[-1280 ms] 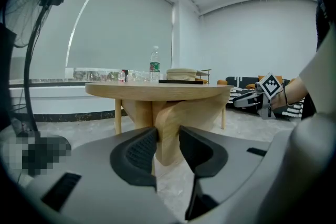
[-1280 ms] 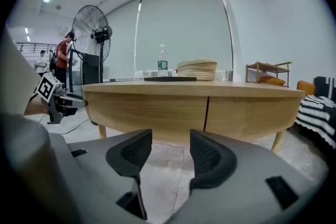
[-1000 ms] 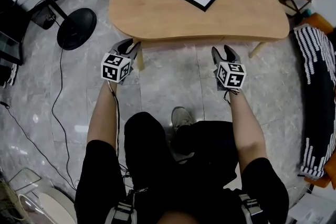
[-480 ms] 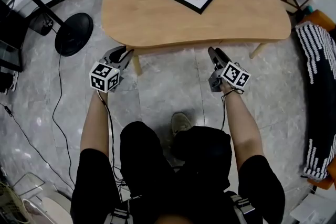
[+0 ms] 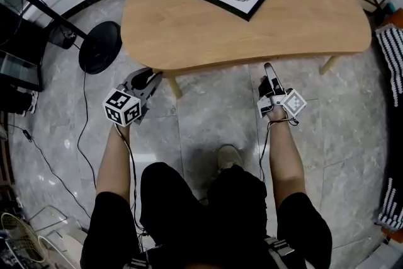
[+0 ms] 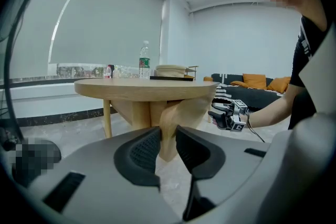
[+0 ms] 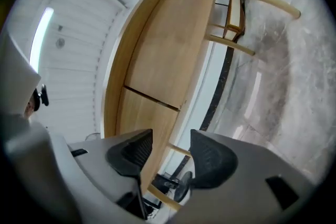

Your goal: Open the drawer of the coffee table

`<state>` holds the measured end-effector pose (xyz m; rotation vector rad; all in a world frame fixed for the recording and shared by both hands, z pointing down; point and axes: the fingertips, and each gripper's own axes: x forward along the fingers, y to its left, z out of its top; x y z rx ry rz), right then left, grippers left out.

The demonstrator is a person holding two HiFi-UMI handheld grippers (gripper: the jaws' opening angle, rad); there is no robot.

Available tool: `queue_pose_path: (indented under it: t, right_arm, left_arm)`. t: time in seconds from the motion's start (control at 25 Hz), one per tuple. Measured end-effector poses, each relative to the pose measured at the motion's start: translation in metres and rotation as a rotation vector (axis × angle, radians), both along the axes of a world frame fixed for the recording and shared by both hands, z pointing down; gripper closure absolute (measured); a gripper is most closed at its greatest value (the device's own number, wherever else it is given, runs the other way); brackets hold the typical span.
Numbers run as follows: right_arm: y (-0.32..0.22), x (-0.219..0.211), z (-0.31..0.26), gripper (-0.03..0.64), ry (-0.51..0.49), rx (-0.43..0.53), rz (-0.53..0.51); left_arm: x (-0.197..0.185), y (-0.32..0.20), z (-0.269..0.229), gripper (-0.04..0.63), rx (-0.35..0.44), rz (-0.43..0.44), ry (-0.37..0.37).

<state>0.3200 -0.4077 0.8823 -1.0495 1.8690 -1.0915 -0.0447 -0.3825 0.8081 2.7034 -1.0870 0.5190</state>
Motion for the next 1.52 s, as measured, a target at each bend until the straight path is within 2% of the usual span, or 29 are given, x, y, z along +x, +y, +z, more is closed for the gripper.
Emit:
queue_pose_path:
  t: [0.24,0.36,0.48,0.84,1.16,1.52]
  right_arm:
    - [-0.013,0.011,-0.014,0.387,-0.248,0.162,-0.024]
    - [-0.018,0.016,-0.018,0.419,-0.31,0.224,-0.033]
    - [-0.021,0.016,-0.019,0.424,-0.354,0.247,-0.028]
    - [-0.007,0.014,-0.017,0.422,-0.364,0.237,-0.017]
    - [0.042,0.016,-0.02,0.419,-0.337,0.215,-0.036]
    - [0.092,0.016,-0.022,0.413,-0.315,0.141,-0.024]
  left_arm:
    - [0.0,-0.004,-0.002,0.483,-0.002,-0.008,0.005]
    - [0.0,-0.002,-0.001,0.483,-0.001,-0.013,0.02]
    - [0.0,-0.002,-0.001,0.483,-0.007,0.004,-0.002]
    - [0.001,0.01,-0.001,0.485,-0.008,0.057,-0.036]
    - [0.002,0.051,-0.004,0.485,-0.02,0.086,-0.056]
    - [0.004,0.097,-0.006,0.485,-0.035,0.098,-0.068]
